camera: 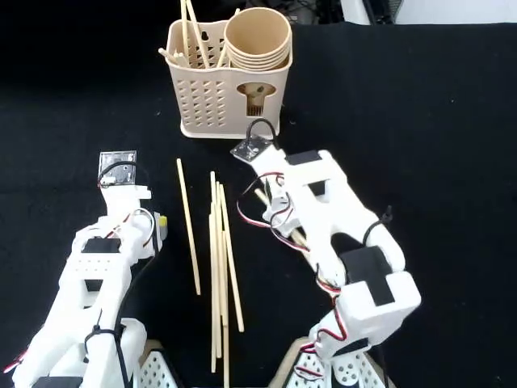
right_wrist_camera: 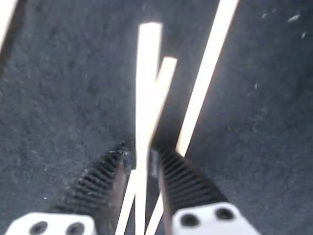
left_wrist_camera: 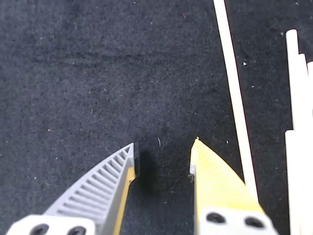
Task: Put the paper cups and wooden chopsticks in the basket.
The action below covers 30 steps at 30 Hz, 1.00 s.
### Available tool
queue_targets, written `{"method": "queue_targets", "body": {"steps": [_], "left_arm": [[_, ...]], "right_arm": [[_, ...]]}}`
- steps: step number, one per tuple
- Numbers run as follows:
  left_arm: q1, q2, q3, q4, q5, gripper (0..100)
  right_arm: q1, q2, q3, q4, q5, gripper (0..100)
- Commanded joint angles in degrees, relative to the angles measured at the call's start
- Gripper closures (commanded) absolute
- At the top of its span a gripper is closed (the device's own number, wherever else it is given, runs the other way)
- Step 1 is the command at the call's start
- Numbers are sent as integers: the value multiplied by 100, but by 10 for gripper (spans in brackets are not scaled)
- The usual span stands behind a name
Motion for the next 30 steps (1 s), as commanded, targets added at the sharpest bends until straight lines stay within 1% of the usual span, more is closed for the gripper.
{"method": "queue_targets", "body": {"steps": [1, 5, 9, 12, 15, 19, 20, 24, 30], "left_arm": [[22, -35, -40, -114, 9, 802], [22, -35, -40, -114, 9, 802], [22, -35, -40, -114, 9, 802], [22, -35, -40, -114, 9, 802], [22, -35, -40, -114, 9, 802], [22, -35, -40, -114, 9, 802], [22, -35, -40, -114, 9, 802], [22, -35, -40, -114, 9, 802], [22, -35, -40, -114, 9, 802]], "right_arm": [[-158, -312, -84, -18, -9, 986], [-167, -804, -101, 70, -176, 986], [-185, -1086, -110, 26, -176, 986], [-185, -1112, -127, -79, -308, 986], [-193, -1077, 31, -457, -457, 985], [-237, -831, 119, -633, -457, 982], [-255, -708, 127, -624, -448, 966], [-281, -277, 22, -396, -448, 833], [-290, -48, -479, -387, -475, 842]]}}
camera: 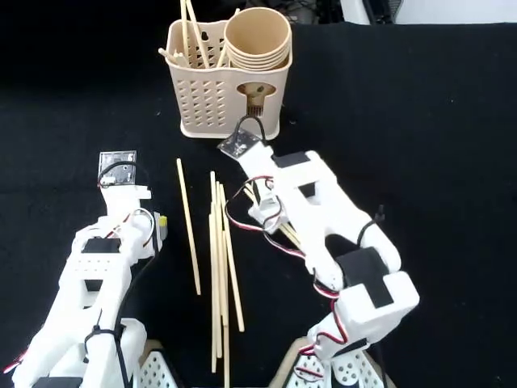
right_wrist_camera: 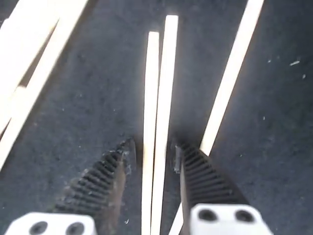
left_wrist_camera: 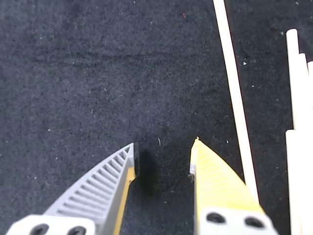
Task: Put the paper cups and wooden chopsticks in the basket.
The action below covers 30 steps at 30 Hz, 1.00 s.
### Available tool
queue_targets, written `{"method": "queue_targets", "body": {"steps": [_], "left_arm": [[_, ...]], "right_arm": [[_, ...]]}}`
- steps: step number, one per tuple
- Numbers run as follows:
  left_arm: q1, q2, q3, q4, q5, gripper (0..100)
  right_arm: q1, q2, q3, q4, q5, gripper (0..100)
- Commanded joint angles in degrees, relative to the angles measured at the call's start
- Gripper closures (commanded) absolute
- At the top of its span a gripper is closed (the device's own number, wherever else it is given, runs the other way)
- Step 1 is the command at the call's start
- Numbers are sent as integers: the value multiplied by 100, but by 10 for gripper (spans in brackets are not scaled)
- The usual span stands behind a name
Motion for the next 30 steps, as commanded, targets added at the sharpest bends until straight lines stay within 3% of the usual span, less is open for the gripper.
{"method": "queue_targets", "body": {"steps": [1, 9, 20, 24, 30], "left_arm": [[22, -35, -40, -114, 9, 802], [22, -35, -40, -114, 9, 802], [22, -35, -40, -114, 9, 802], [22, -35, -40, -114, 9, 802], [22, -35, -40, -114, 9, 802]], "right_arm": [[-18, 40, -505, 0, -62, 841], [-264, 479, -1481, 598, -62, 840], [-290, 1684, -2343, 651, -44, 845], [-290, 1675, -2343, 651, -44, 986], [-281, 1349, -2343, 695, -35, 987]]}}
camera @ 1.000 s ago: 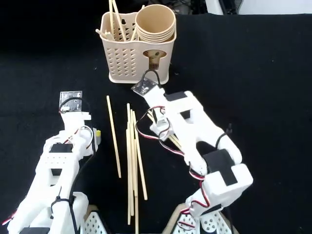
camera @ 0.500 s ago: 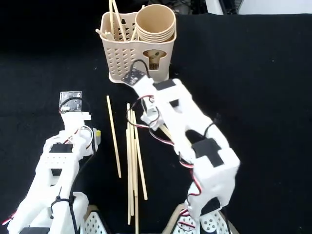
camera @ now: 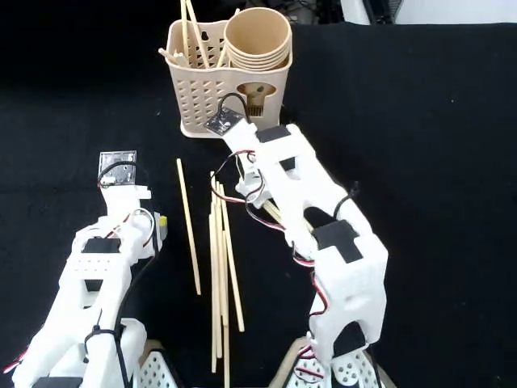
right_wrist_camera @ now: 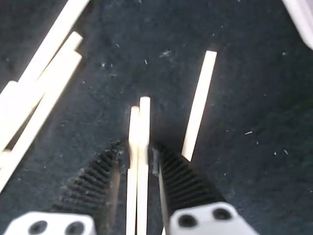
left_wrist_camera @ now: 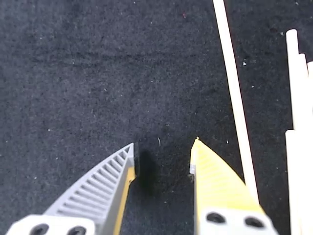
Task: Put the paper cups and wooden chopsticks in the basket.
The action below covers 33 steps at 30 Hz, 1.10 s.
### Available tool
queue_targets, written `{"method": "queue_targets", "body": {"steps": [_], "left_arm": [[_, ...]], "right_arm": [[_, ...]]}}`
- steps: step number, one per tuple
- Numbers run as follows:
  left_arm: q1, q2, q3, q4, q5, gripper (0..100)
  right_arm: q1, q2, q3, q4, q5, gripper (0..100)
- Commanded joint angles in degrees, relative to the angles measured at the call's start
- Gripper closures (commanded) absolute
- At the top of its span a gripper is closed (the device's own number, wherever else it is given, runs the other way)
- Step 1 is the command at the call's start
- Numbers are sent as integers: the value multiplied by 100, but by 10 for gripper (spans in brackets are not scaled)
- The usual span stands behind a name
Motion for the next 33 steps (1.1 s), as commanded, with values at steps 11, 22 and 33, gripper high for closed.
{"method": "queue_targets", "body": {"steps": [11, 22, 33], "left_arm": [[22, -35, -48, -114, 9, 802], [22, -26, -48, -114, 9, 802], [22, -18, -48, -123, 9, 802]], "right_arm": [[-18, -2264, -75, 949, -70, 987], [-633, -4725, -426, 1011, -1055, 987], [-1248, -5209, -1376, -1257, -1600, 987]]}}
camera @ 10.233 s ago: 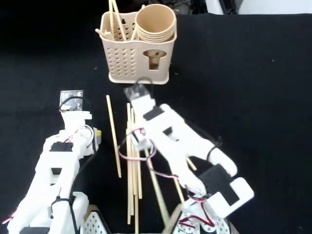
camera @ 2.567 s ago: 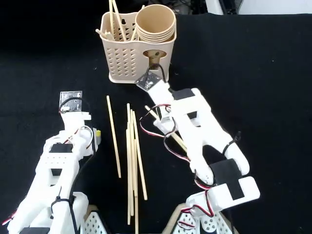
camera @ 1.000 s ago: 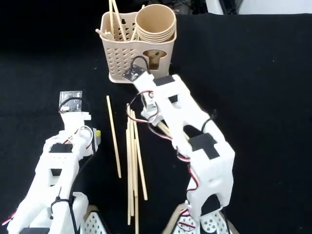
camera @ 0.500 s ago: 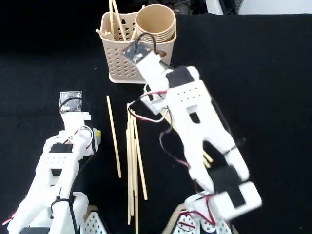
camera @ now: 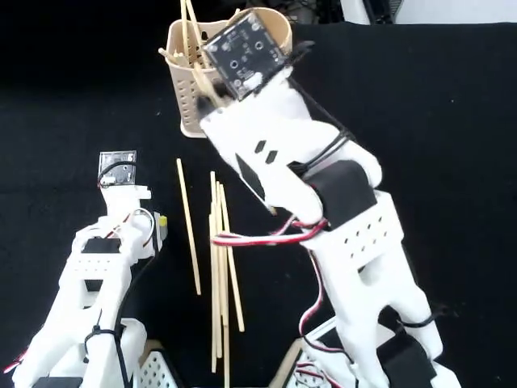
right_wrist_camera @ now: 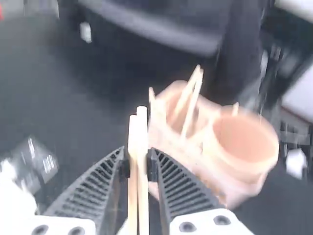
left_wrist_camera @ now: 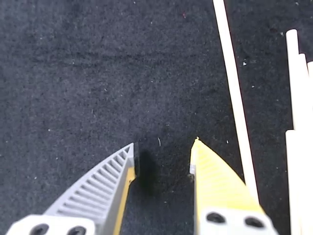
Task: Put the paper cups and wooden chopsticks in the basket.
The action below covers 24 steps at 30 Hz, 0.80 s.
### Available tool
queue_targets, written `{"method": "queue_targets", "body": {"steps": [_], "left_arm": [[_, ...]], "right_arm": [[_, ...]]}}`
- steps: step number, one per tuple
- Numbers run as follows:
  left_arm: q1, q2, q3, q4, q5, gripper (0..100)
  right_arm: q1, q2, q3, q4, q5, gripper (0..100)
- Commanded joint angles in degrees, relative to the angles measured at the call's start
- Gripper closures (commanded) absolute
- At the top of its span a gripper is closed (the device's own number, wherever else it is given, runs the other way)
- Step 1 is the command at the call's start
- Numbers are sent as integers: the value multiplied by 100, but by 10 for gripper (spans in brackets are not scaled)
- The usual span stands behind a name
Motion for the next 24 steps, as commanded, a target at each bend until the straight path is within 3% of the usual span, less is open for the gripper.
{"method": "queue_targets", "body": {"steps": [1, 7, 16, 24], "left_arm": [[22, -18, -48, -123, 9, 802], [22, -9, -40, -123, 9, 802], [22, -9, -40, -123, 9, 802], [22, -9, -40, -123, 9, 802]], "right_arm": [[-141, -180, -295, -1275, -105, 987], [-114, 119, -31, -3596, -70, 987], [211, 1297, -31, -5653, -70, 987], [457, 1974, -22, -6084, -62, 987]]}}
